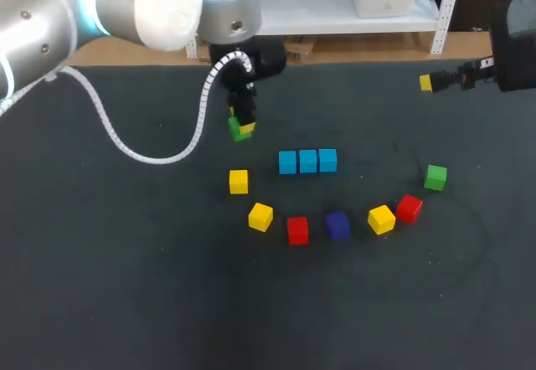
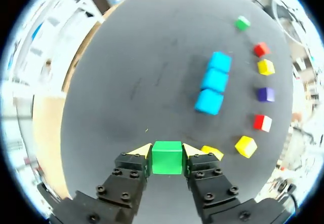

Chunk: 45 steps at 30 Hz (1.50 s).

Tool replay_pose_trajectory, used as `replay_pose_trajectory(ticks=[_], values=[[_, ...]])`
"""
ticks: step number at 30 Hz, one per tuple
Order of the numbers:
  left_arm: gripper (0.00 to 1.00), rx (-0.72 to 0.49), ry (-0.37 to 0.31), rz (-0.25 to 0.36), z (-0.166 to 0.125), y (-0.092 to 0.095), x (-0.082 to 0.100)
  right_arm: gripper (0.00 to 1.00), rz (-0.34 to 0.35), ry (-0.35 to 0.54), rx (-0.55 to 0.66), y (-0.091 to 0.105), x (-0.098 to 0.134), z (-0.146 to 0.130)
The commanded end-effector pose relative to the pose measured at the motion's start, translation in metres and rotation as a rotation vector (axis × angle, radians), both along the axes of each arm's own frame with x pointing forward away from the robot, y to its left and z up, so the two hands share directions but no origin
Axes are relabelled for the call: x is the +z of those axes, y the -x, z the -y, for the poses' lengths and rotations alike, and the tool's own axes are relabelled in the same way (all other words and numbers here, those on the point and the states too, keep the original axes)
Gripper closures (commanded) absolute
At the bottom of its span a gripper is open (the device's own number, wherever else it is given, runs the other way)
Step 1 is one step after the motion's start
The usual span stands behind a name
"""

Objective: Place the blue cubes, place green cubes on the blue cubes, place the yellow cubes on the green cubes, then place the red cubes on the yellow cubes, and place purple cube on the red cubes.

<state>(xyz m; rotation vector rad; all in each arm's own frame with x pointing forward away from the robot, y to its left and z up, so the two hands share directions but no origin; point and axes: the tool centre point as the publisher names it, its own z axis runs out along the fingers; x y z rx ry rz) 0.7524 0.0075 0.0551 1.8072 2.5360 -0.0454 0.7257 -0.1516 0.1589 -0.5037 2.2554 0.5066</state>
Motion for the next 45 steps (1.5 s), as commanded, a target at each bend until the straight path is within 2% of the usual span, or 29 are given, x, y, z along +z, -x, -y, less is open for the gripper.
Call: replay_pose_trajectory(ticks=[1, 8, 13, 19, 25, 30, 45], values=[[1.0, -0.227, -0.006, 0.017, 0.019, 0.007, 0.009, 0.0, 0.001, 0.005, -0.006, 0.001, 0.001, -0.001], [1.0, -0.344, 0.031, 0.029, 0.046, 0.022, 0.015, 0.0, 0.001, 0.005, -0.006, 0.001, 0.001, -0.001], [1.0, -0.363, 0.041, 0.017, 0.059, 0.03, 0.01, 0.0, 0.001, 0.005, -0.006, 0.001, 0.001, -0.001], [1.0, -0.327, 0.054, 0.008, 0.073, 0.035, 0.007, 0.0, 0.001, 0.005, -0.006, 0.001, 0.001, -0.001], [1.0, -0.321, 0.047, -0.014, 0.081, 0.035, -0.003, 0.0, 0.001, 0.005, -0.006, 0.001, 0.001, -0.001], [1.0, -0.36, 0.02, -0.008, 0.087, 0.037, -0.01, 0.0, 0.001, 0.005, -0.006, 0.001, 0.001, -0.001], [1.0, -0.358, 0.018, -0.023, 0.091, 0.028, -0.02, 0.0, 0.001, 0.005, -0.006, 0.001, 0.001, -0.001]])
